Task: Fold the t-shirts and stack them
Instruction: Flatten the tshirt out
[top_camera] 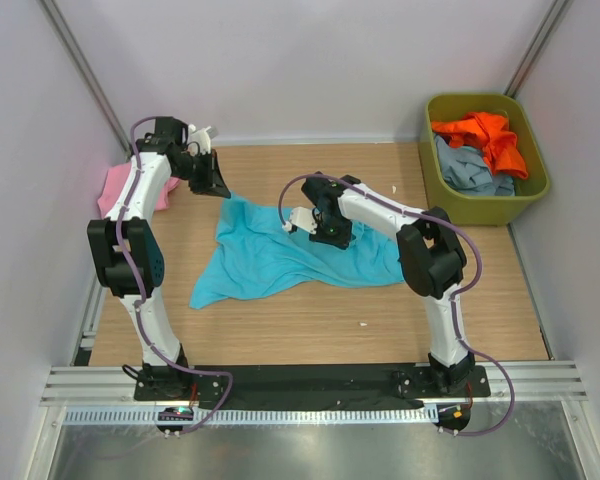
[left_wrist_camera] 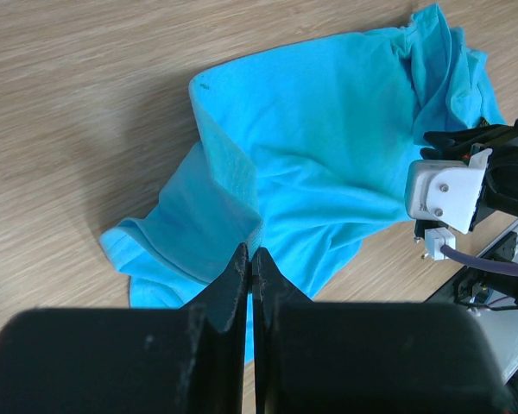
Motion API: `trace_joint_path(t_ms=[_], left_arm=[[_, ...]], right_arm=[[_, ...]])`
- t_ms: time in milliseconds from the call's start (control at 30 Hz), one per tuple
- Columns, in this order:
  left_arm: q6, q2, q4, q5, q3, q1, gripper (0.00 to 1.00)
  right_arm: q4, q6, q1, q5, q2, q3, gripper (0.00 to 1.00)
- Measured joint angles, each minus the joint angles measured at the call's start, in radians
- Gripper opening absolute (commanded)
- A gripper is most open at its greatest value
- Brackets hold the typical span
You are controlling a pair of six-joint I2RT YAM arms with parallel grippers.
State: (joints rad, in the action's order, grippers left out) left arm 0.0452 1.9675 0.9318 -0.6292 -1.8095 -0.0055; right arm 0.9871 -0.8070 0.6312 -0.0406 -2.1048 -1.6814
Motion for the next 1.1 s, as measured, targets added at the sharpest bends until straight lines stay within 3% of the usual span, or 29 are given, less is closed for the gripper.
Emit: trace_joint_path(t_ms=[100,133,533,800,1100], left_arm=[[0.0,0.0,0.0,0.0,0.0,0.0,0.01],[0.0,0.0,0.0,0.0,0.0,0.0,0.01],[-0.055,0.0,0.048,0.029,-0.065,0.0,0.0],[-0.162,-0.005,0.127,0.064,-0.272,0.0,0.0],[-0.207,-0.152,0.173,0.106,-0.328,0.0,0.0]], right_arm=[[-0.005,0.003,0.0,-0.002,-0.002,0.0,0.03],[-0.007,0.005,0.0,-0.003,-0.003,0.0,0.01],[-0.077,0.028,-0.019,-0.086,0.04,-0.024,0.01],[-0.213,0.116,-0.116,-0.218,0.257,-0.108,0.01],[-0.285,0.215,-0.135,-0.368,0.508,-0.217,0.01]])
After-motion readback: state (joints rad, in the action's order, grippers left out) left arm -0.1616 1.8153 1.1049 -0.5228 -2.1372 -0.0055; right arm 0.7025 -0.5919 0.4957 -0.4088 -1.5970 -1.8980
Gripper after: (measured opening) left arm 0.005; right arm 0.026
